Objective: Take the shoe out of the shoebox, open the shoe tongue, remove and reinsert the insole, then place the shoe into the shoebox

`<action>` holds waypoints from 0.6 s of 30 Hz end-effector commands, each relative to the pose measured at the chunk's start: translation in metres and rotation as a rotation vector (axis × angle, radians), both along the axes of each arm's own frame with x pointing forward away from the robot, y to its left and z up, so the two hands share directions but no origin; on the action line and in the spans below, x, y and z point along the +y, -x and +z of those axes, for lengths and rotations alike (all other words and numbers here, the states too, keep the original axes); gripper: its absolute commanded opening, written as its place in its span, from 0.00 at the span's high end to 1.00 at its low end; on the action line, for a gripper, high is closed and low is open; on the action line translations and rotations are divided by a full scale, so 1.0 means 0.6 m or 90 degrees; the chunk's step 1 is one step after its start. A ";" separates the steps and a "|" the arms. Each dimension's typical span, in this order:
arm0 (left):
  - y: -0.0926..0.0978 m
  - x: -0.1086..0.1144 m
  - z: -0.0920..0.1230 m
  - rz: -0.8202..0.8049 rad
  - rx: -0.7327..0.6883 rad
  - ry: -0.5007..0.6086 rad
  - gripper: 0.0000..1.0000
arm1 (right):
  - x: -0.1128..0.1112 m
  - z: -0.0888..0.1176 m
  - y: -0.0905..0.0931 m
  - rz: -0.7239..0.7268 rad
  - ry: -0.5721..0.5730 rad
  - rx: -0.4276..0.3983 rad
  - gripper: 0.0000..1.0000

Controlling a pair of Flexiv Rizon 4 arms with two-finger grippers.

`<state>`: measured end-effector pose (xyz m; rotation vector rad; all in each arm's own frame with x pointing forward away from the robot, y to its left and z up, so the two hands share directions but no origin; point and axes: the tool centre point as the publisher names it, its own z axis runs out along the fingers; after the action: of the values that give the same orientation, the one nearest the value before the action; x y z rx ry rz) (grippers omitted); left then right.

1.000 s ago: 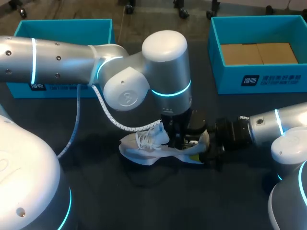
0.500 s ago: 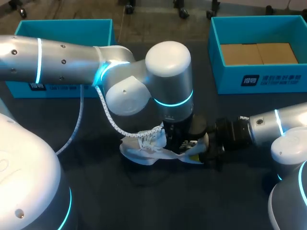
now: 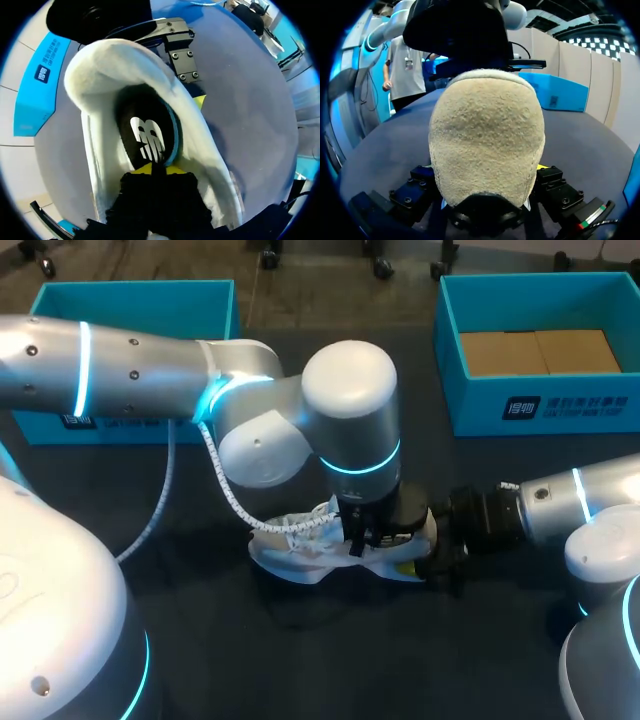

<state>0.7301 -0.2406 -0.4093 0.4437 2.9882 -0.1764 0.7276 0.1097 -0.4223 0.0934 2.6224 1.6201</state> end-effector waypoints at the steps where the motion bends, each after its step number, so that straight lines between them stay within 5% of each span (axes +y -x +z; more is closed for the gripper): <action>1: -0.012 0.011 -0.003 0.004 0.004 0.010 1.00 | 0.001 0.000 0.000 0.000 0.002 -0.001 1.00; 18: -0.012 0.044 0.071 0.008 0.056 0.037 1.00 | 0.001 0.000 0.000 0.000 0.002 -0.001 1.00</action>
<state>0.7357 -0.2266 -0.3729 0.4152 3.0589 -0.2571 0.7276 0.1100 -0.4214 0.0928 2.6223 1.6202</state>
